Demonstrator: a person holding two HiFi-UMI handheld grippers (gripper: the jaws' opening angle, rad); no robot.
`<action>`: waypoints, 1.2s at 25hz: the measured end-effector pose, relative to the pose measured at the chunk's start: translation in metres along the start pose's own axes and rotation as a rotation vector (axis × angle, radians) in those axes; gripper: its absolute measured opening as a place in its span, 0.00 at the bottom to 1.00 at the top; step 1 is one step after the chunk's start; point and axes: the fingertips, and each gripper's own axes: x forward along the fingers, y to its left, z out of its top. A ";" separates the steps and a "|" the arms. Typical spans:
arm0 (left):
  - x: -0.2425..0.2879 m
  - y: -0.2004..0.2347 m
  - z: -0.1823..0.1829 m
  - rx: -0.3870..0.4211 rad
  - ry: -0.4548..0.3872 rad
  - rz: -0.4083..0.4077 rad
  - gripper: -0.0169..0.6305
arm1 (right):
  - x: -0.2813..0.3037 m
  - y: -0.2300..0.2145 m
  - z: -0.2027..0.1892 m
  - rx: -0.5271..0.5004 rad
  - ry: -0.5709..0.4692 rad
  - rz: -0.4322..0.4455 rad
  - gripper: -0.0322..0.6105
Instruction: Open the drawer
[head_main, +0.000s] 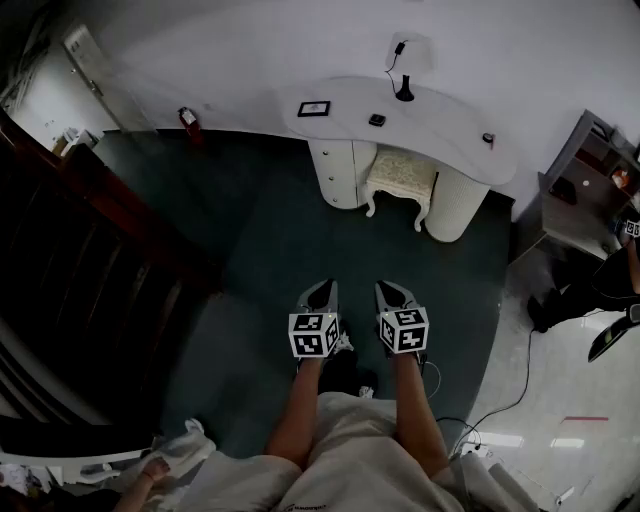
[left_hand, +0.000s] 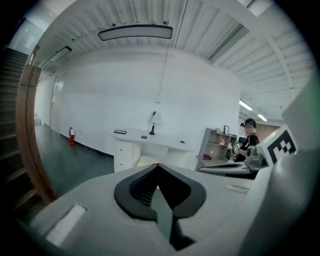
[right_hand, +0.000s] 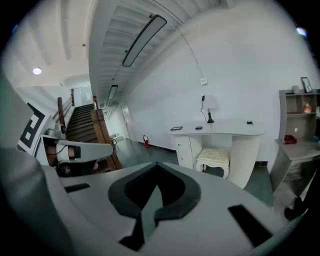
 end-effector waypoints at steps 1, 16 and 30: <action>-0.001 0.005 0.001 -0.006 -0.004 0.011 0.04 | 0.003 0.002 -0.001 -0.001 0.005 0.005 0.07; 0.038 0.058 0.023 -0.002 -0.002 0.025 0.04 | 0.074 0.013 0.028 0.028 -0.031 0.071 0.07; 0.146 0.130 0.065 -0.043 0.062 0.024 0.04 | 0.192 -0.034 0.075 0.077 0.038 0.092 0.07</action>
